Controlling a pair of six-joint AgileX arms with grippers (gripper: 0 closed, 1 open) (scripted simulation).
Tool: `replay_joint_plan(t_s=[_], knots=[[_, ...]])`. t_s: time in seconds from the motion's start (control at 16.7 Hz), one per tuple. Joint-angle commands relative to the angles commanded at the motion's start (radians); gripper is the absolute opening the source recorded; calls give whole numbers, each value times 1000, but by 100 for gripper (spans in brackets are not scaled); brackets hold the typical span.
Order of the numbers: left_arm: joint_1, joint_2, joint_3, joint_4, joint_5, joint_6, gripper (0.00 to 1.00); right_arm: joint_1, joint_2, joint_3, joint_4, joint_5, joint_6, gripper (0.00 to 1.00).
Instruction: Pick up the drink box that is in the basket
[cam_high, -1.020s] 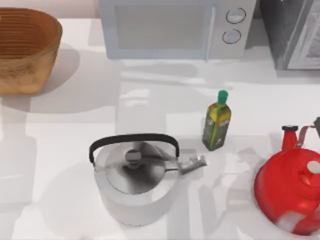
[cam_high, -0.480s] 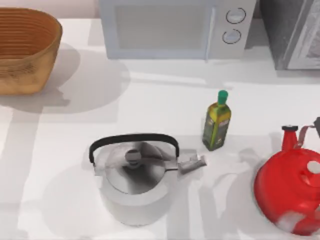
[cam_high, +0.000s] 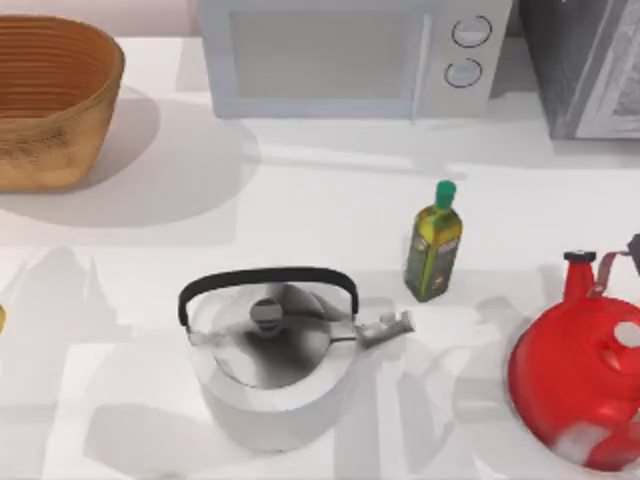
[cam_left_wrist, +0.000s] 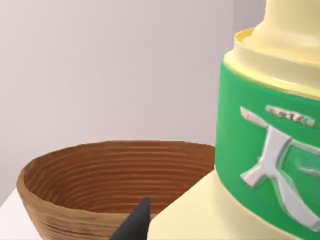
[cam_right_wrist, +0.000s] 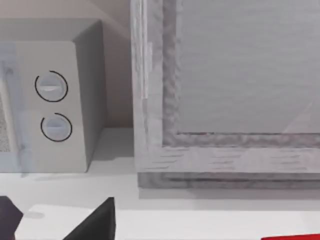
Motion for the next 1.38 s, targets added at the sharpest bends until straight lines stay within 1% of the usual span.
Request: replay_joint_plan(t_s=[0.18,0.3,0.66,0.78,0.9,1.02,1.38], knots=[[-14,-157,-132,-61,-20,0,0,0,0,0,0,0,0,100],[-19,-209,-181,-84,-28,-1,0,0,0,0,0,0,0,100],[-17,-213,-190,-86,-31,1,0,0,0,0,0,0,0,100],[-21,-183,-190,-68,-58,-1,0,0,0,0,0,0,0,100],[-30,-125,-185,-23,-116,-1,0,0,0,0,0,0,0,100],[-43,-48,-172,44,-194,0,0,0,0,0,0,0,0,100],[-96,237,-120,298,-483,10,0,0,0,0,0,0,0,100]])
